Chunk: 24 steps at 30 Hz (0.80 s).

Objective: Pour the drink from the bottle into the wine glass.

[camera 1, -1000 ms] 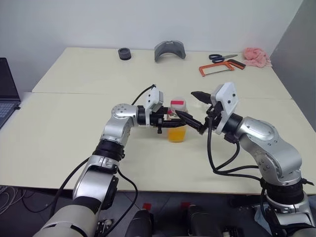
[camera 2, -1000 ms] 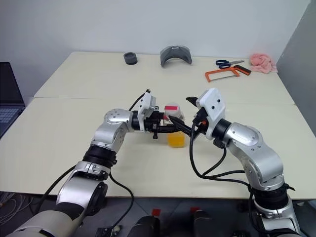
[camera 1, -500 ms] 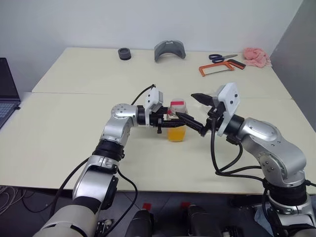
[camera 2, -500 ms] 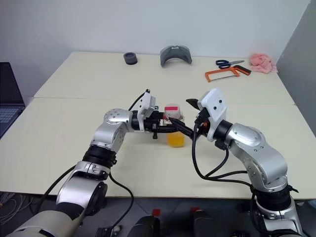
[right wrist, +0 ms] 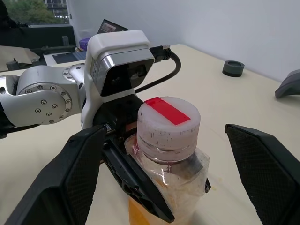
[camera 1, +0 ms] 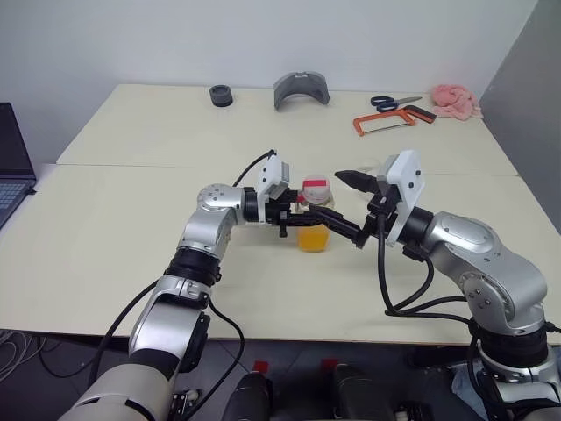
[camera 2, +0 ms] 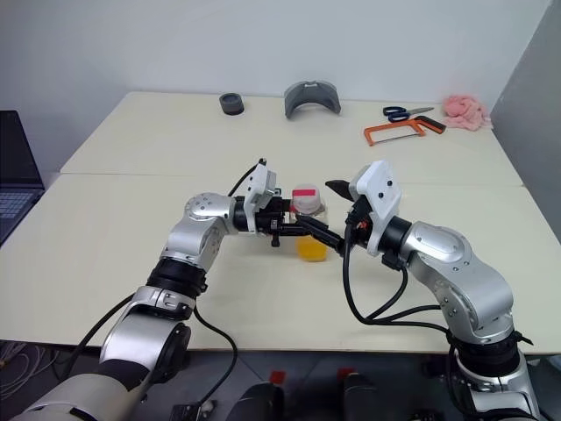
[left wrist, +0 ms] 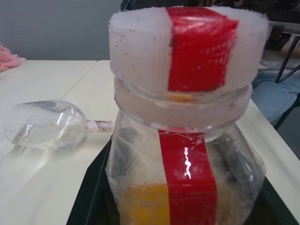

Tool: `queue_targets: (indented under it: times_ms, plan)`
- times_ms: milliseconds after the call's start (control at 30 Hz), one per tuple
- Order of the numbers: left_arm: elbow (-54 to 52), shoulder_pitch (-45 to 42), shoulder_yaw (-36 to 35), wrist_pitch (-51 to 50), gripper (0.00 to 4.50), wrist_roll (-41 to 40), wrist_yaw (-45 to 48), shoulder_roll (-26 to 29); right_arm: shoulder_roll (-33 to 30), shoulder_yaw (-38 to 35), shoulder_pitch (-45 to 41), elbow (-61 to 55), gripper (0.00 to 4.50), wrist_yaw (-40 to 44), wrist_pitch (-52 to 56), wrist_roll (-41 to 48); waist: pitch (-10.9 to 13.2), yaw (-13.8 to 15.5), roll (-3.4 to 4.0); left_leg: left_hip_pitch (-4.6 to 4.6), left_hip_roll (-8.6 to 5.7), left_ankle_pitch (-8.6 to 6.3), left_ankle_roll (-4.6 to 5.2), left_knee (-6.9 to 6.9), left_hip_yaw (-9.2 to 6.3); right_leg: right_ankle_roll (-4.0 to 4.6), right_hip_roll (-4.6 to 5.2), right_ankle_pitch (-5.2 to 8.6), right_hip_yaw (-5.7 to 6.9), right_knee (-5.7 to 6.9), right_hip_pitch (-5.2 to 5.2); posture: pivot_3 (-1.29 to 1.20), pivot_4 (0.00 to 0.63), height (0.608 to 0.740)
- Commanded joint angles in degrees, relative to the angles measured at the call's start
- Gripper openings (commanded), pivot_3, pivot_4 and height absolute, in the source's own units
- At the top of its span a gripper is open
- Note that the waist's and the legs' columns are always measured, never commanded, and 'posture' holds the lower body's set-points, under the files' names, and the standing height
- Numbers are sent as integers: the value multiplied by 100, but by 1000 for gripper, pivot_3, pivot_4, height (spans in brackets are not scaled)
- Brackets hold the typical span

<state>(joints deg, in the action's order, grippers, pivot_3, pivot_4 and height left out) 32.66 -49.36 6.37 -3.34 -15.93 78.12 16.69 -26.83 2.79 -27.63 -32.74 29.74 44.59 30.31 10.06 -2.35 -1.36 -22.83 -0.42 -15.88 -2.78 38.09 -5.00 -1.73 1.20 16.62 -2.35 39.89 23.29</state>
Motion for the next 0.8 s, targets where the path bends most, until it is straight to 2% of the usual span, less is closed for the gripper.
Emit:
queue_targets:
  times_ms: [33, 800]
  plan:
    - [-184, -117, -107, 55, 1695, -103, -5, 29, -20, -123, -48, -109, 4300, -1, -114, 35, 0, 0, 0, 0, 0, 0, 0, 0, 0, 0, 0, 0, 0, 0, 0, 0, 150, 740]
    - [-409, 16, -48, 45, 1695, -109, 20, 8, 343, -5, -545, 315, 4300, -73, 202, 218, 0, -3, 0, 0, 1, 0, -1, 0, -5, 0, 0, 0, 0, 0, 0, 0, 150, 740]
